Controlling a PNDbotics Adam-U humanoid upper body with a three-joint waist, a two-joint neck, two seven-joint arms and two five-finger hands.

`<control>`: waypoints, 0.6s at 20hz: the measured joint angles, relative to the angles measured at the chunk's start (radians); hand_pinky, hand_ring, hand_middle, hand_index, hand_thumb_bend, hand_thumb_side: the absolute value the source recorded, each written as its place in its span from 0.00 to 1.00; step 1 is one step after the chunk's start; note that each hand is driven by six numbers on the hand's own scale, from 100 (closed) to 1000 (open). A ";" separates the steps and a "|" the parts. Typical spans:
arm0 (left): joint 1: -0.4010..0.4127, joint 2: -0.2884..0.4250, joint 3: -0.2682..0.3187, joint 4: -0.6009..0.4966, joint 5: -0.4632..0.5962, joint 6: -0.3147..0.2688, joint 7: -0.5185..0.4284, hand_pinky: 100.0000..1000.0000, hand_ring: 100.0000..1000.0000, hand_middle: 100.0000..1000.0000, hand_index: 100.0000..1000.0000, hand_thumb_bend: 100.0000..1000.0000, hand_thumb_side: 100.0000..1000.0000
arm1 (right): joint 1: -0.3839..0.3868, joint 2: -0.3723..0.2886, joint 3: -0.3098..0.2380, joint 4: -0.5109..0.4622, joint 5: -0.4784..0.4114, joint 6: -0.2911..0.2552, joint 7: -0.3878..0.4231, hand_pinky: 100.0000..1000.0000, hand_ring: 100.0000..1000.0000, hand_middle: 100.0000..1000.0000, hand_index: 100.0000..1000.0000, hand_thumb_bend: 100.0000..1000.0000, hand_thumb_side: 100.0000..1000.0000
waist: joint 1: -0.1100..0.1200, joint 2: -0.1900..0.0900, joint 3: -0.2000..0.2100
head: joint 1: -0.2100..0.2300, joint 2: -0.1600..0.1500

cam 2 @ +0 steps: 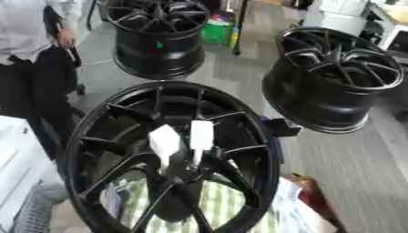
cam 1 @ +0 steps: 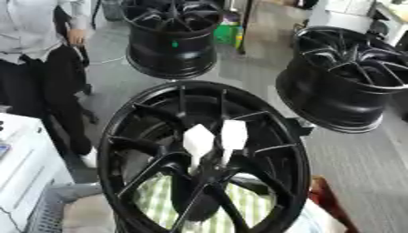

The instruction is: Pull the pin out of the wheel hub.

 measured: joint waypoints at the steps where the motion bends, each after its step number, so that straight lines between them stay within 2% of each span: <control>1: 0.000 0.000 0.000 0.000 0.000 -0.001 -0.001 0.85 0.83 0.61 0.81 0.10 0.58 | -0.002 0.000 0.000 0.000 0.001 0.001 -0.001 0.84 0.90 0.84 0.87 0.03 0.36 | 0.000 0.000 0.000 | 0.000 0.000; 5: 0.000 0.000 0.000 0.000 0.000 -0.003 -0.003 0.85 0.83 0.61 0.81 0.10 0.58 | -0.003 -0.003 0.000 0.000 0.003 0.004 -0.004 0.84 0.90 0.85 0.87 0.05 0.32 | 0.000 0.000 0.000 | 0.000 0.001; 12: 0.000 0.000 0.000 0.000 0.000 -0.003 -0.004 0.85 0.83 0.61 0.81 0.09 0.58 | -0.003 -0.008 0.000 0.000 0.003 0.008 -0.006 0.83 0.89 0.84 0.87 0.03 0.33 | 0.001 -0.001 -0.003 | 0.000 0.001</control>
